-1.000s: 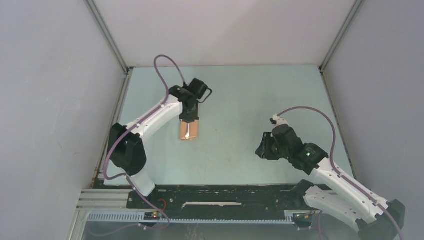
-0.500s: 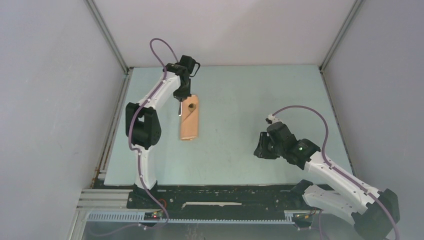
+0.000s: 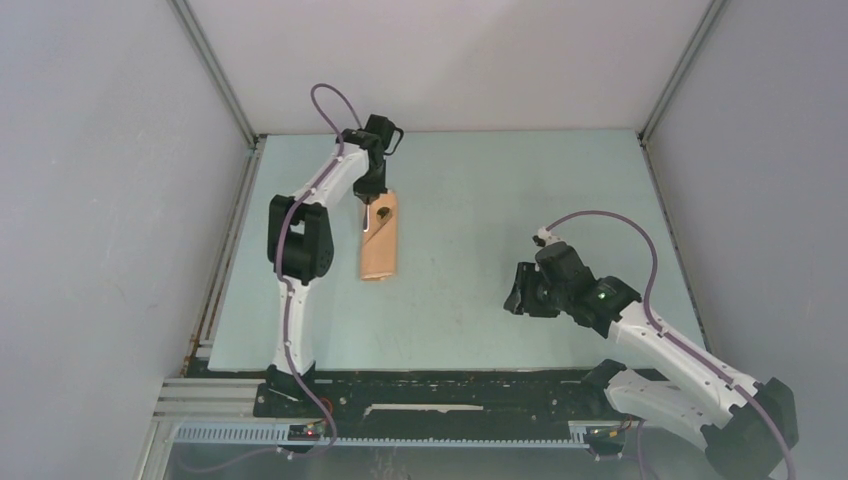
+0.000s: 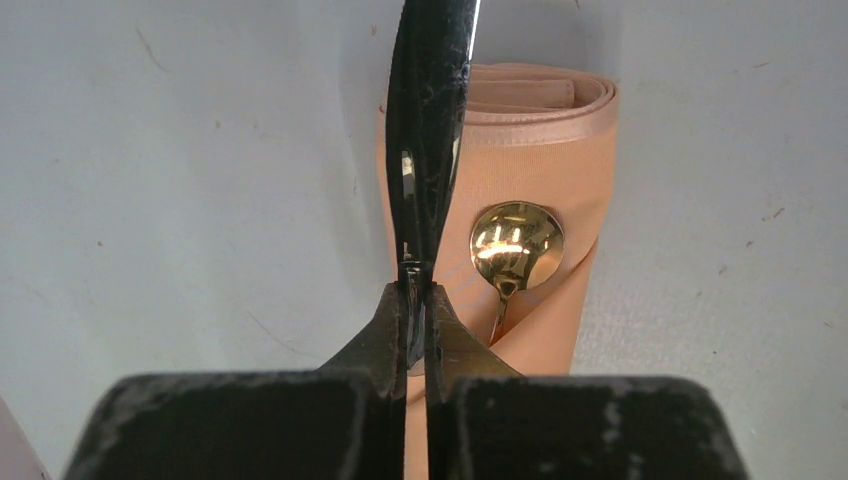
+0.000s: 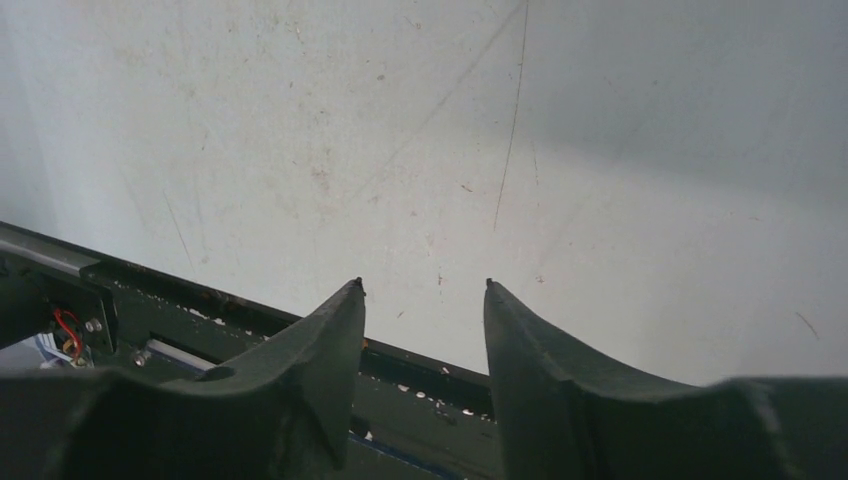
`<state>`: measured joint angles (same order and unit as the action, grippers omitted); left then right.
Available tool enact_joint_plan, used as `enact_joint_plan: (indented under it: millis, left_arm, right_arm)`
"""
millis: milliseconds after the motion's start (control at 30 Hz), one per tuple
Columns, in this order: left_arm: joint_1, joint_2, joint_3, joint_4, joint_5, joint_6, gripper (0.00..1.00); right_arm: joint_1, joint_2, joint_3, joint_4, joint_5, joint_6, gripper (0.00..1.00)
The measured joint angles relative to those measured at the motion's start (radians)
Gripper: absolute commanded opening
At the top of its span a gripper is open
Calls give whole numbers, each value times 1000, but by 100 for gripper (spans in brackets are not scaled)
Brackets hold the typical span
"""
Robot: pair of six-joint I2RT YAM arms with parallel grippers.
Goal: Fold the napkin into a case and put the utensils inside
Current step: Insert the knife into the folded napkin.
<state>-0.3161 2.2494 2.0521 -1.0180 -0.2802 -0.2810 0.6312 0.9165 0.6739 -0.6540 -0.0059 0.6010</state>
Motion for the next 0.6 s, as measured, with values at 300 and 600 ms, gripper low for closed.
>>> enact_joint_plan:
  millis: [300,600]
  left_arm:
    - [1,34,-2,29,23,-7,0]
    - [1,34,-59,65,32,-18,0]
  right_arm:
    - [-51,-87,56,-53,55,-31,80]
    - [-84,-146,121,-72,98,-76,85]
